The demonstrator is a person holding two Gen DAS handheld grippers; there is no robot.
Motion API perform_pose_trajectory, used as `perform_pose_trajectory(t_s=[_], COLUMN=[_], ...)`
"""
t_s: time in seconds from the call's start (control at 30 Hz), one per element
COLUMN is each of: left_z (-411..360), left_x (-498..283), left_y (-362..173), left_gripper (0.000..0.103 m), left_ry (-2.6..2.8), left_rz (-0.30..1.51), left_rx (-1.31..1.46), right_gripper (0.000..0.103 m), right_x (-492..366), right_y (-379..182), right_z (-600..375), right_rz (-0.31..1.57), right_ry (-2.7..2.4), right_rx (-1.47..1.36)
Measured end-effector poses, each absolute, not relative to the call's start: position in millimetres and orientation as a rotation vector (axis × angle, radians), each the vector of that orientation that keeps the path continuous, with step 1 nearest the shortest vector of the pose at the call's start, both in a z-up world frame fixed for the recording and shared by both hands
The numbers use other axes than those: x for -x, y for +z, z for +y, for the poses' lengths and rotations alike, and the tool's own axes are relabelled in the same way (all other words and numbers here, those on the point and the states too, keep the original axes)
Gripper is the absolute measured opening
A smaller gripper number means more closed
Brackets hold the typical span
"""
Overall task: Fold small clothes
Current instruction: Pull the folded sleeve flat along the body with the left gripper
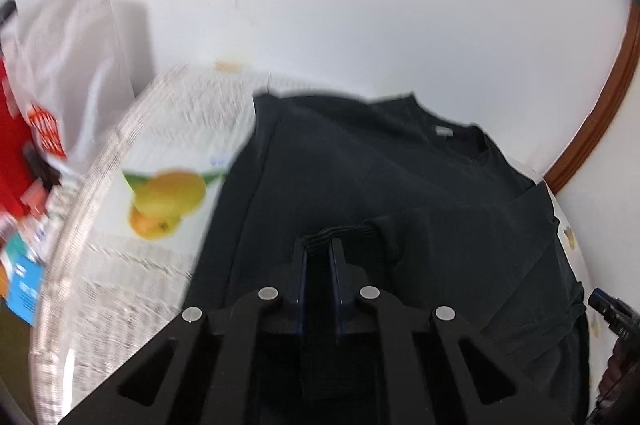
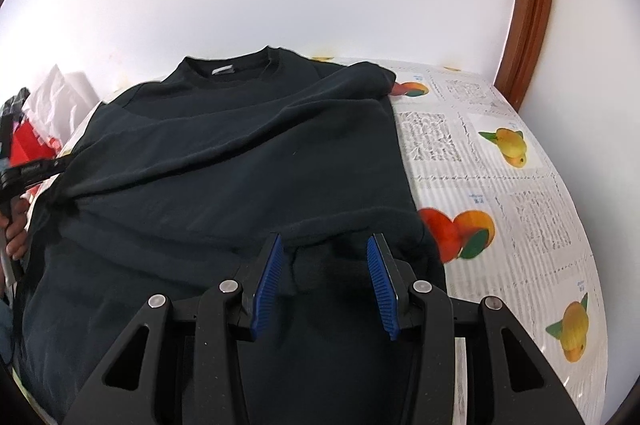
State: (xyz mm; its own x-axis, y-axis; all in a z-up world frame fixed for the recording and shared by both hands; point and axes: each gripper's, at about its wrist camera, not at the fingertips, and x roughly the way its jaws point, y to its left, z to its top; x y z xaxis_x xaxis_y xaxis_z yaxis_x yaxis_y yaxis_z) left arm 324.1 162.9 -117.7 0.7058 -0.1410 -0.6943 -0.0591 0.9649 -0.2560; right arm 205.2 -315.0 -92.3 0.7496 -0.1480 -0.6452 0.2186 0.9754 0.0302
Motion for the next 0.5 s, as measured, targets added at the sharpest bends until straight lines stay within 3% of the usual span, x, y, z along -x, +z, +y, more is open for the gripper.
perform_pose_trajectory(t_s=[0.13, 0.5], left_z=[175, 173], left_x=[-317, -319], left_y=[-104, -127], left_gripper=[0.009, 0.013], left_ry=[0.025, 0.102], left_rz=[0.735, 0.883], left_rx=[0.262, 0.221], right_gripper=[0.046, 0.050], right_x=[-216, -222], right_y=[-90, -122], right_z=[-323, -363], right_rz=[0.651, 0.731], right_ry=[-0.241, -0.335], right_rx=[-0.093, -0.214])
